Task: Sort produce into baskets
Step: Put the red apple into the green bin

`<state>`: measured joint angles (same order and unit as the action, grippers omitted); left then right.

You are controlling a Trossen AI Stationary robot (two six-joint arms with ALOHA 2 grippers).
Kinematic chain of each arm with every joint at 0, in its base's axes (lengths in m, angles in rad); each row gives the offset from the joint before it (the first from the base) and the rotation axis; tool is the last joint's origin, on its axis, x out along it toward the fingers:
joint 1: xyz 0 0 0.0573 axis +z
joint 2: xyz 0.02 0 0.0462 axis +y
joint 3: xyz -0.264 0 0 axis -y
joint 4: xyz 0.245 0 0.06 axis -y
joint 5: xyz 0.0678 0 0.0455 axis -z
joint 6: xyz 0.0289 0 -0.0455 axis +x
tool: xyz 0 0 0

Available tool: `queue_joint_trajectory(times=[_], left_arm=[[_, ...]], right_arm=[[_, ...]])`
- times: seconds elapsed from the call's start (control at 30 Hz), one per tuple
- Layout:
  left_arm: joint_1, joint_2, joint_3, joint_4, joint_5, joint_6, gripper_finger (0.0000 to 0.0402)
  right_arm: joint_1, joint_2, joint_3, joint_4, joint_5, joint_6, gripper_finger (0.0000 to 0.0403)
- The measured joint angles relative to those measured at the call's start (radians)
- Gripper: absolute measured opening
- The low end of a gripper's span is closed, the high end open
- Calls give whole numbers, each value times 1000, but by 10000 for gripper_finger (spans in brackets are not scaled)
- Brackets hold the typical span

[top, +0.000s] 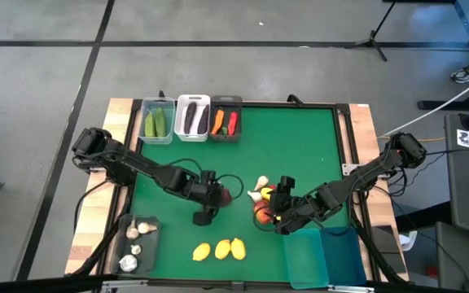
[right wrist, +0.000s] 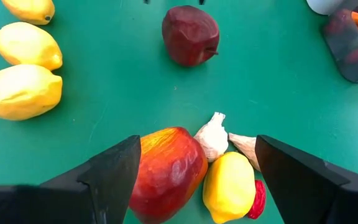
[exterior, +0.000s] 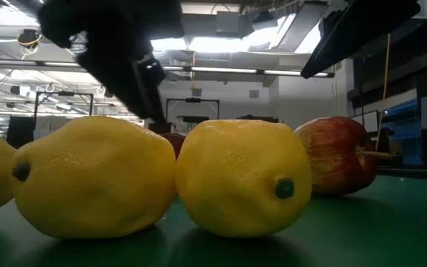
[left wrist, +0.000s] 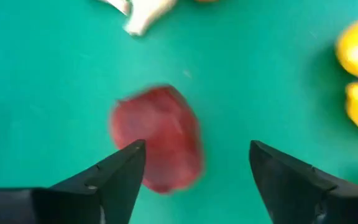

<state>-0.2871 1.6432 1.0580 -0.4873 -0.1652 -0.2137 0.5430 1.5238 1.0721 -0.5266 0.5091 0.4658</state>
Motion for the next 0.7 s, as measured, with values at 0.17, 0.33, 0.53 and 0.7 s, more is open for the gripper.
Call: queue_joint_trajectory(times=[0.17,0.33,0.53,0.7], left_arm=[[0,1,28,-61,9,-76,329],[-1,1,71,-102,-59,-102,339],[1,1,74,-96,-168,-192,340],[1,17,74,-99,-177,-255,340]], right_arm=[[0,0,0,0,17,-3,317],[0,0,0,-2,23,-4,317],[0,0,0,-2,23,-7,317],[0,0,0,-7,23,-7,317]])
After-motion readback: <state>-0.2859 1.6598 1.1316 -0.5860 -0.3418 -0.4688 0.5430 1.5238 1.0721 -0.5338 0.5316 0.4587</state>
